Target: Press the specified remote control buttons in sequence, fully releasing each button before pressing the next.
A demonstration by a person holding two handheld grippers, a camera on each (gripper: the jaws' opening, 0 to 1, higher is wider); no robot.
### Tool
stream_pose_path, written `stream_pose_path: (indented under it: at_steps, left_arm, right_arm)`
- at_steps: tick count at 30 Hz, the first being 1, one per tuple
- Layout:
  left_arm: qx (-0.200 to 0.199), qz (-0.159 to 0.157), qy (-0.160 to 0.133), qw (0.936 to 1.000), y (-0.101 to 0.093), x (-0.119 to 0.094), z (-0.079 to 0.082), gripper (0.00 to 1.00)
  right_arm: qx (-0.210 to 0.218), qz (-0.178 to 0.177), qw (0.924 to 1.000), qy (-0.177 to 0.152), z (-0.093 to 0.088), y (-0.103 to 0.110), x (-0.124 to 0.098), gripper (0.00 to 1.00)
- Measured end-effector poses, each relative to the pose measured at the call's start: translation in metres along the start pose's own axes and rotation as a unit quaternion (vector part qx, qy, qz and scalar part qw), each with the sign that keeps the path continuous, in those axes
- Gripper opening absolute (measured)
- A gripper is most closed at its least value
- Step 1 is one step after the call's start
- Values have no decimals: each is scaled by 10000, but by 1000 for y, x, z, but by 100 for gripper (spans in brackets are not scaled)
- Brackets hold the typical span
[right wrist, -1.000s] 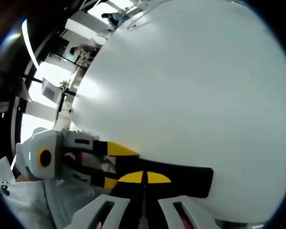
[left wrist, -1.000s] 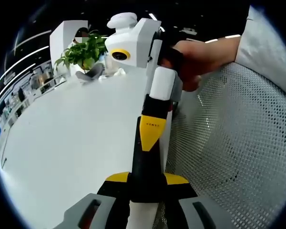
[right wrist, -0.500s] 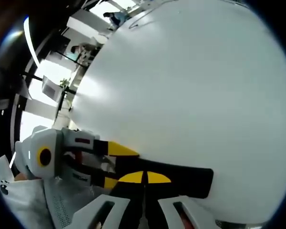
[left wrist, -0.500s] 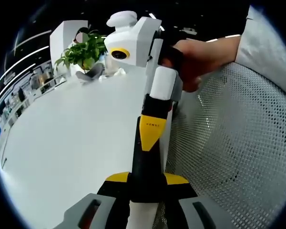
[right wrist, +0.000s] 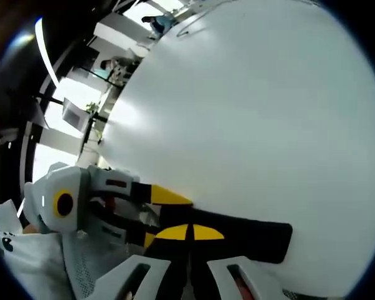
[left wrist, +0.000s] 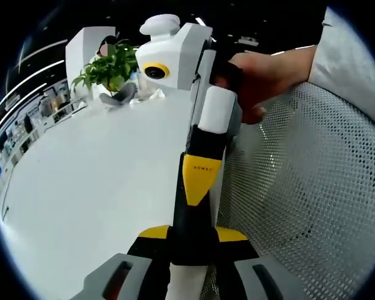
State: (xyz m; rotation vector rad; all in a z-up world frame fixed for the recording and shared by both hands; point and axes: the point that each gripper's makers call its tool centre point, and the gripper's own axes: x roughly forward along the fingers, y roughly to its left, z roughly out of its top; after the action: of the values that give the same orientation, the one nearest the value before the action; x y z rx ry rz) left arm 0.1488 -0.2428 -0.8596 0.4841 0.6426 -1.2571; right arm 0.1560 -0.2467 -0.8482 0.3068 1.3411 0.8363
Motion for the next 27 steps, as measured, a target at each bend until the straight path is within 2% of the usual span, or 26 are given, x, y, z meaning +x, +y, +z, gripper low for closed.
stream_pose_path:
  at_steps: [7,27]
  left_arm:
    - [2,-1,2,10000,-1,0,0,25]
    - [12,-9,11,10000,-1,1,-1,25]
  right_arm:
    - [107,43,9999,-24,-1,-3,1,0]
    - [11,-59,9999,-129,-1,-2,2,0]
